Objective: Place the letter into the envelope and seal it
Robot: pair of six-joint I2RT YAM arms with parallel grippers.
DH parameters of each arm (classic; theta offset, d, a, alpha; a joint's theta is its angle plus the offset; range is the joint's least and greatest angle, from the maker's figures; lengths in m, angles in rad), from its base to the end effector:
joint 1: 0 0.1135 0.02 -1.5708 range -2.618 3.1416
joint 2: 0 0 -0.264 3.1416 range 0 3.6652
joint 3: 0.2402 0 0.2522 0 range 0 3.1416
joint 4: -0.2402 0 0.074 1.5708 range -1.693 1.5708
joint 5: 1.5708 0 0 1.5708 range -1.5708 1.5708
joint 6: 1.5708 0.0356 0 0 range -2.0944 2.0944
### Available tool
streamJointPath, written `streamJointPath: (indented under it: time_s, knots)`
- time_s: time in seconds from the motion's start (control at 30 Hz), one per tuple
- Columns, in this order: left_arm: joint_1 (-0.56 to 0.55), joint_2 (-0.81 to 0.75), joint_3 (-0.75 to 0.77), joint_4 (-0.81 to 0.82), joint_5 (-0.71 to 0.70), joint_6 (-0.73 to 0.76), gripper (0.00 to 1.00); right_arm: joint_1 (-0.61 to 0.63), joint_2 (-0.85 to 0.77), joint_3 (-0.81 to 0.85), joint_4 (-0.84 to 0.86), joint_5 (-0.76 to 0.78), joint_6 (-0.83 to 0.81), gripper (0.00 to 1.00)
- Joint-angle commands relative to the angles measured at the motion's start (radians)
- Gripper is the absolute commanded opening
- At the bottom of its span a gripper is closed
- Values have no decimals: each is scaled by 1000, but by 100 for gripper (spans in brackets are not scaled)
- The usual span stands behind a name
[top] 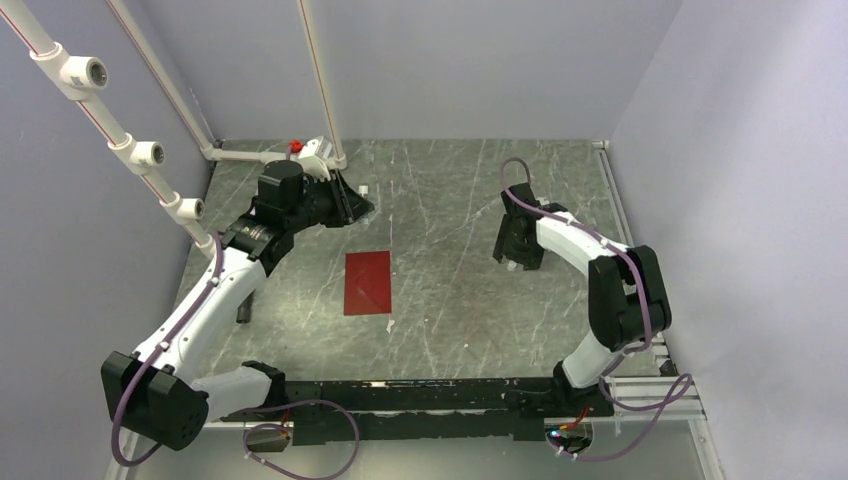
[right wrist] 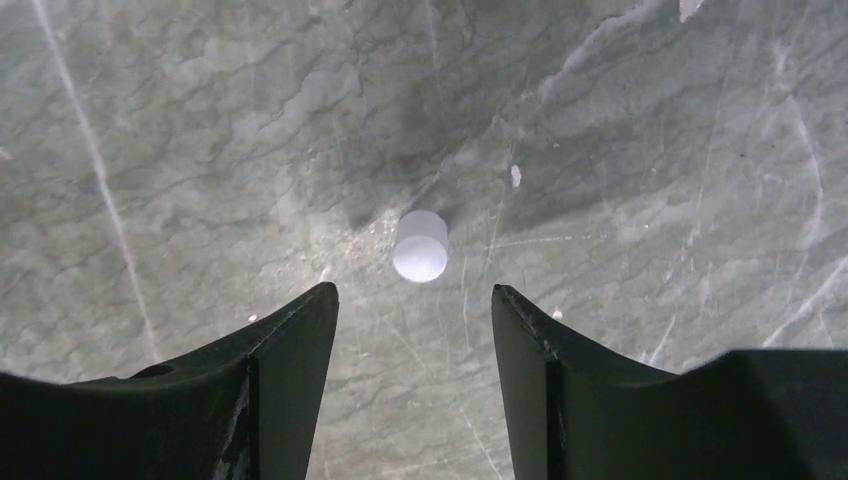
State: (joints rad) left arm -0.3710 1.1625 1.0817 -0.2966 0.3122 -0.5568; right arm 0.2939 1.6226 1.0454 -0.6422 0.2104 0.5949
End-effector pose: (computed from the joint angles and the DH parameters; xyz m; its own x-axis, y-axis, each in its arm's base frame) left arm 0.2425 -0.1061 0.3561 -0.6145 -0.3006 -0.7294 0.3373 0.7357 -0.5874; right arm 0.2980 0.0824 0.1916 -0.8645 0.3110 -0.3950 0.3260 0.9449 0.0305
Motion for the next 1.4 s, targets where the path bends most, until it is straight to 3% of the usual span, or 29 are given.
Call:
streamJointPath:
  time_s: [0.0, 0.33, 0.6, 0.87, 1.0, 1.17, 1.23, 1.37]
  knots:
    - [0, -6, 8, 41, 30, 24, 3, -20, 56, 30, 52, -29, -34, 60]
    - [-1, -15, 1, 42, 33, 26, 2, -32, 111, 53, 62, 3, -51, 37]
    - [-1, -15, 0, 48, 44, 21, 3, -32, 121, 56, 65, 3, -68, 36]
    - [-1, -11, -2, 60, 87, 38, 2, -32, 78, 62, 59, -47, -78, 2]
    - [-1, -2, 5, 94, 232, 117, 2, -32, -49, 68, 107, -217, -122, 0]
    - [-2, 6, 22, 136, 435, 260, 2, -24, -212, 111, 272, -737, -192, 0]
    - [-2, 26, 54, 108, 519, 318, 2, -15, -276, 121, 376, -913, -144, 0]
    - [-4, 62, 128, 14, 616, 441, 2, 17, -332, 172, 539, -1074, -23, 0]
